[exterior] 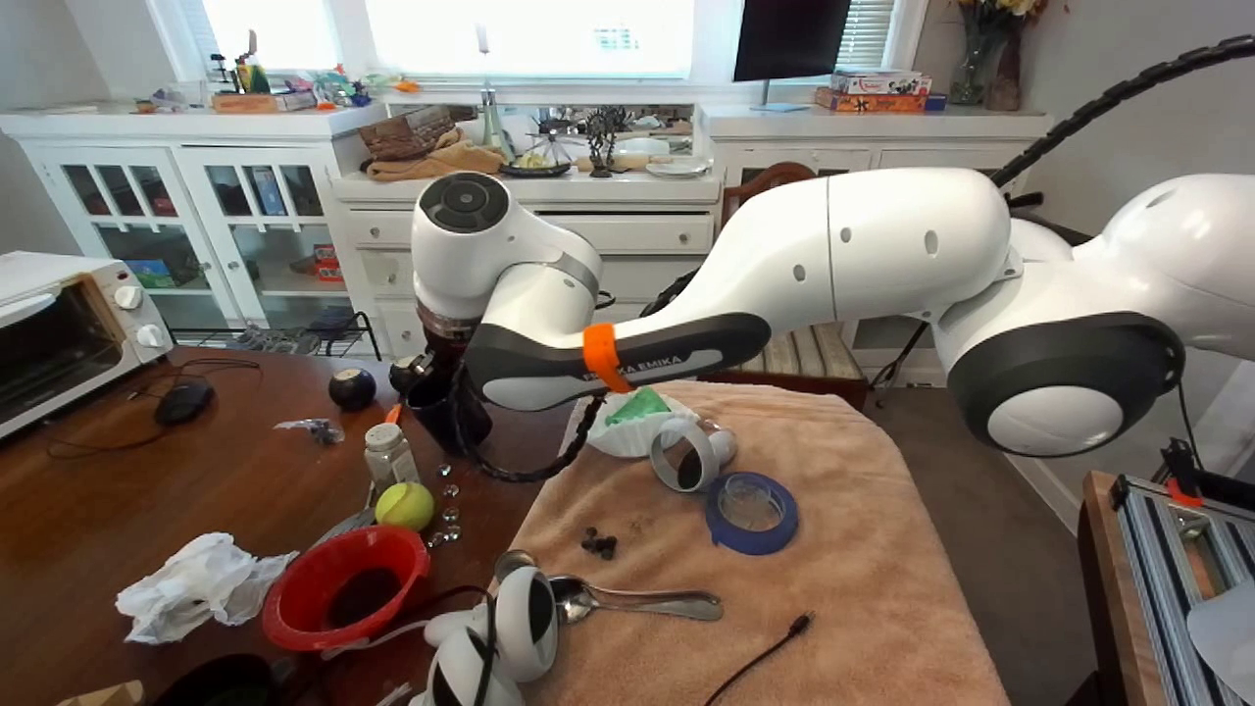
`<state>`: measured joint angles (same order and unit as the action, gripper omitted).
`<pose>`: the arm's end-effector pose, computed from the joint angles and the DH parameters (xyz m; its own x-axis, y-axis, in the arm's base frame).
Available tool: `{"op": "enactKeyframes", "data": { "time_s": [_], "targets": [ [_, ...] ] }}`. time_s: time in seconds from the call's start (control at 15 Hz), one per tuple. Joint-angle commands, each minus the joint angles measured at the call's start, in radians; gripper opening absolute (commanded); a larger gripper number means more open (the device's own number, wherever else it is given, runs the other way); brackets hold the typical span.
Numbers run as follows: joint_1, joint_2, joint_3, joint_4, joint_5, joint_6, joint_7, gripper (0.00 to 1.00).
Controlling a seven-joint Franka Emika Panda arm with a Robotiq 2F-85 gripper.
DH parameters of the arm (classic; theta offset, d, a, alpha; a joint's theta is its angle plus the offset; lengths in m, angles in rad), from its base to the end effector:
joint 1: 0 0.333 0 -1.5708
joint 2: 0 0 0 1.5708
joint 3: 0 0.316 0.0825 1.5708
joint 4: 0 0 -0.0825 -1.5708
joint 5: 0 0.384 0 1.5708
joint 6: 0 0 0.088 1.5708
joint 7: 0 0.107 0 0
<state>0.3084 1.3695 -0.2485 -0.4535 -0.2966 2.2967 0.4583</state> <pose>0.8251 0.1906 0.2545 0.8236 0.0952 0.5591 -0.0852 -0.9539 0.2879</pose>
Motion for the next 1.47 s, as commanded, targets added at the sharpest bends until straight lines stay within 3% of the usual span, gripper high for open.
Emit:
{"op": "enactKeyframes", "data": {
  "time_s": [0.0,0.4,1.0,1.07,1.2,1.4],
  "targets": [
    [0.014,0.026,-0.083,0.025,-0.033,0.002,0.170,0.02],
    [0.029,0.046,-0.151,0.024,-0.068,-0.010,0.369,0.02],
    [0.048,0.058,-0.166,0.023,-0.087,-0.014,0.555,0.02],
    [0.049,0.058,-0.164,0.023,-0.087,-0.016,0.564,0.32],
    [0.054,0.048,-0.163,0.007,-0.089,-0.010,0.572,0.39],
    [0.060,0.039,-0.167,0.004,-0.097,-0.031,0.570,0.61]
  ]
}}
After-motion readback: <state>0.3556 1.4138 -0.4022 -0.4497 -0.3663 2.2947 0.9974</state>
